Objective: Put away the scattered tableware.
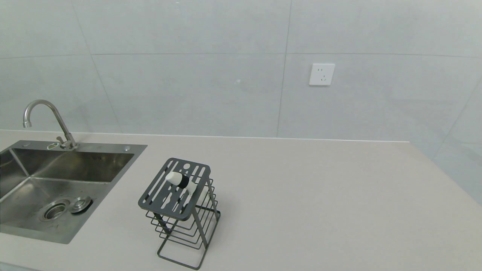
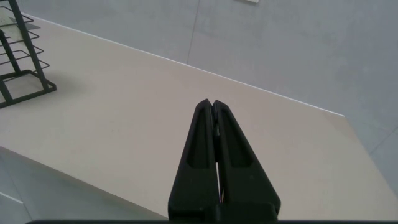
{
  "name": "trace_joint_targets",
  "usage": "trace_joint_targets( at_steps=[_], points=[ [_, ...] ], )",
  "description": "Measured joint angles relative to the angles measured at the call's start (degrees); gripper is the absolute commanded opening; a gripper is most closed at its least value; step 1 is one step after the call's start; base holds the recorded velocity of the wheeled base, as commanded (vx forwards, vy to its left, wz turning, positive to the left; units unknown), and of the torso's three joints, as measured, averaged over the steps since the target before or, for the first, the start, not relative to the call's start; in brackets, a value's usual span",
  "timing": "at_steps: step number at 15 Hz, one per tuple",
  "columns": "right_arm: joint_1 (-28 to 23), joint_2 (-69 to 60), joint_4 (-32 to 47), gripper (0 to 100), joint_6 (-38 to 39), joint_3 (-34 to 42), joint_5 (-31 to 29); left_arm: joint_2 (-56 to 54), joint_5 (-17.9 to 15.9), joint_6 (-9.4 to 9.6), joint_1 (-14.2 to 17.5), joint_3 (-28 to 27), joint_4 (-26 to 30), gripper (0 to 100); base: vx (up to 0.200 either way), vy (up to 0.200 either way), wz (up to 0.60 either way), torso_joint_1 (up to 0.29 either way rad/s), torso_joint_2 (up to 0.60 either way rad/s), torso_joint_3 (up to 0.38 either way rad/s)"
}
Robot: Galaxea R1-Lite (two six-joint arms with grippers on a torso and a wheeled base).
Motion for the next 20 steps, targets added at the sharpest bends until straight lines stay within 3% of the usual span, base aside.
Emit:
trace_joint_targets(
  at_steps=[2,4,7,12,20],
  points=[
    [0.0,0.0,-0.02,0,0.02,0.0,-0.02,-0.24,0.51,-0.16,0.0,0.07,5.42,100,0.0,0.0,0.0,0.0,0.0,0.0],
    [0.0,0.0,-0.02,0,0.06,0.0,-0.05,-0.29,-1.51,-0.73,0.0,0.11,9.55,100,0.0,0.0,0.0,0.0,0.0,0.0],
    [-0.04,0.0,0.04,0,3.07,0.0,-3.07,-0.29,-1.62,-2.43,-0.07,0.1,9.25,100,0.0,0.0,0.0,0.0,0.0,0.0],
    [-0.01,0.0,4.64,0,11.3,-0.02,-12.67,-0.29,-1.23,-2.78,-0.05,0.21,9.19,100,0.0,0.0,0.0,0.0,0.0,0.0],
    [-0.06,0.0,4.1,0,11.97,-0.1,-12.84,-0.29,-1.18,-2.79,-0.02,0.21,9.17,100,0.0,0.0,0.0,0.0,0.0,0.0]
  ],
)
